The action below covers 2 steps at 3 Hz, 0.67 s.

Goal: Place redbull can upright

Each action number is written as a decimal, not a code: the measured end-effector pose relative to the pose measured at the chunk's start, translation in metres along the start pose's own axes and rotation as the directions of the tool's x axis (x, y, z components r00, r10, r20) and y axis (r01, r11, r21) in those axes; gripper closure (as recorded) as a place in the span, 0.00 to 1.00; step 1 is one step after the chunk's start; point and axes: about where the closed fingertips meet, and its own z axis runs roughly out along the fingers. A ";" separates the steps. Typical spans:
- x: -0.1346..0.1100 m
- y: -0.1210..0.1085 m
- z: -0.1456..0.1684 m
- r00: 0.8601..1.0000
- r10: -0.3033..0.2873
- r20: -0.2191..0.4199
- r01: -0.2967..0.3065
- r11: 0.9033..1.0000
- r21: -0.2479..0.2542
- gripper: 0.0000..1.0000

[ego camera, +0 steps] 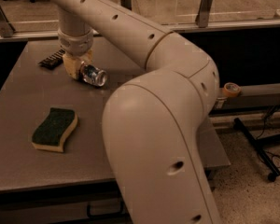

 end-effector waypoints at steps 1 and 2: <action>0.016 -0.014 -0.036 0.990 -0.015 0.143 0.010 0.999 0.035 1.00; 0.046 -0.018 -0.097 0.934 -0.083 0.347 0.057 0.995 0.085 1.00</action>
Offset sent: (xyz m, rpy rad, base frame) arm -0.0368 -0.1212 0.1794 0.5174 -0.4990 0.1265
